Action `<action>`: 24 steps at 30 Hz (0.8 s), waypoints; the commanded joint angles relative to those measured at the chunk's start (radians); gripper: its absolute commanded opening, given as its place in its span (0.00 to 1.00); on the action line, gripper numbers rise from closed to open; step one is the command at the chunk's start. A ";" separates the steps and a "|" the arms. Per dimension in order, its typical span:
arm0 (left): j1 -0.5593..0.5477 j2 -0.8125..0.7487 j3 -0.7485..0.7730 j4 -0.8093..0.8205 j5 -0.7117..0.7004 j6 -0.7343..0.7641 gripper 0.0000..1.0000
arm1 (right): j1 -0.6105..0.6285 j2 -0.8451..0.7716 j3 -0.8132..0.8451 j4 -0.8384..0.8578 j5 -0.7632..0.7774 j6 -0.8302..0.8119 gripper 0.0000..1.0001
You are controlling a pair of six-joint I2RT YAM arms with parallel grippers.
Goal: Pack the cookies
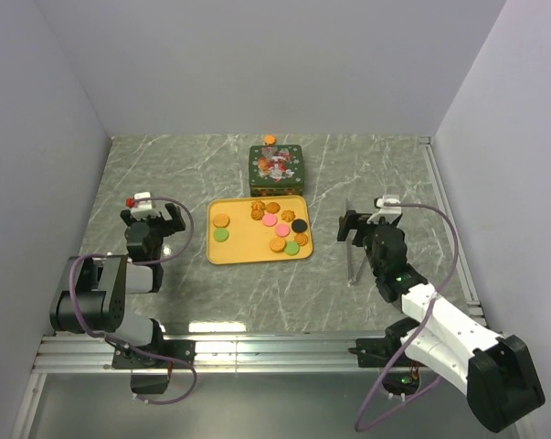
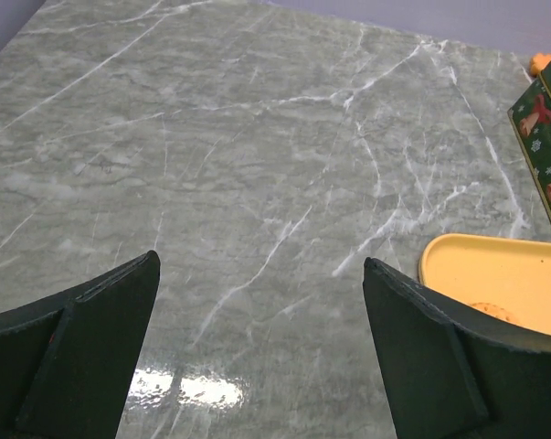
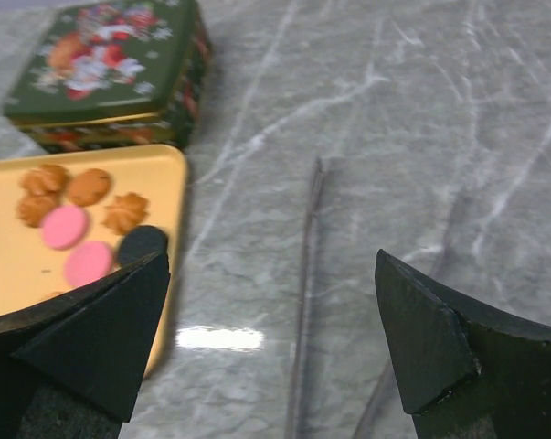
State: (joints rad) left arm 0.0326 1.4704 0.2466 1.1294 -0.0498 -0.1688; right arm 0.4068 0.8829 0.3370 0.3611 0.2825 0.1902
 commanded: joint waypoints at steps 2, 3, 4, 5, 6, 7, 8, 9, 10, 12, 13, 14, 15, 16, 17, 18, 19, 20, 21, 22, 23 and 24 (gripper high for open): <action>-0.005 -0.012 0.006 0.069 0.022 0.014 0.99 | -0.036 0.050 -0.006 0.225 0.113 -0.101 1.00; -0.003 -0.007 0.006 0.075 0.022 0.014 0.99 | -0.051 0.062 -0.016 0.254 0.121 -0.110 1.00; -0.003 -0.010 0.008 0.072 0.024 0.014 0.99 | -0.059 0.089 -0.021 0.294 0.121 -0.141 1.00; -0.003 -0.012 0.008 0.070 0.022 0.014 0.99 | -0.071 0.100 -0.023 0.302 0.124 -0.152 1.00; -0.003 -0.009 0.006 0.073 0.024 0.014 0.99 | -0.082 0.106 -0.032 0.308 0.139 -0.150 1.00; -0.005 -0.012 0.008 0.067 0.022 0.014 1.00 | -0.104 0.108 -0.041 0.332 0.139 -0.149 1.00; -0.005 -0.012 0.008 0.072 0.022 0.014 0.99 | -0.118 0.110 -0.052 0.347 0.141 -0.144 1.00; -0.005 -0.012 0.010 0.070 0.022 0.014 0.99 | -0.131 0.111 -0.078 0.364 0.136 -0.143 1.00; -0.005 -0.012 0.008 0.066 0.022 0.014 0.99 | -0.155 0.116 -0.088 0.387 0.139 -0.140 1.00; -0.003 -0.012 0.010 0.067 0.022 0.014 0.99 | -0.177 0.120 -0.114 0.406 0.138 -0.133 1.00; -0.003 -0.010 0.011 0.067 0.022 0.014 0.99 | -0.190 0.125 -0.122 0.432 0.123 -0.136 1.00; -0.005 -0.009 0.008 0.070 0.024 0.014 0.99 | -0.201 0.137 -0.127 0.446 0.121 -0.133 1.00; -0.005 -0.012 0.010 0.067 0.024 0.014 1.00 | -0.207 0.148 -0.138 0.459 0.115 -0.130 1.00; -0.005 -0.010 0.011 0.069 0.022 0.014 0.99 | -0.212 0.166 -0.141 0.487 0.115 -0.129 1.00; -0.003 -0.010 0.008 0.069 0.024 0.014 0.99 | -0.221 0.178 -0.133 0.493 0.103 -0.133 1.00; -0.003 -0.012 0.010 0.067 0.022 0.014 0.99 | -0.226 0.194 -0.127 0.515 0.093 -0.141 1.00; -0.005 -0.010 0.008 0.069 0.024 0.014 0.99 | -0.229 0.224 -0.122 0.544 0.080 -0.152 1.00; -0.005 -0.012 0.008 0.067 0.022 0.014 1.00 | -0.235 0.243 -0.113 0.553 0.057 -0.155 1.00; -0.005 -0.009 0.010 0.067 0.024 0.014 0.99 | -0.249 0.261 -0.093 0.567 0.049 -0.155 1.00; -0.005 -0.009 0.010 0.069 0.022 0.014 0.99 | -0.259 0.302 -0.079 0.591 0.023 -0.129 1.00; -0.005 -0.012 0.008 0.067 0.024 0.014 0.99 | -0.269 0.327 -0.073 0.613 0.012 -0.124 1.00; -0.005 -0.010 0.008 0.069 0.024 0.014 1.00 | -0.276 0.350 -0.060 0.613 0.006 -0.129 1.00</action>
State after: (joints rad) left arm 0.0311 1.4704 0.2466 1.1404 -0.0490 -0.1688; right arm 0.1555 1.1801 0.2222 0.8520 0.3244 0.0582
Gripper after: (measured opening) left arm 0.995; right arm 0.996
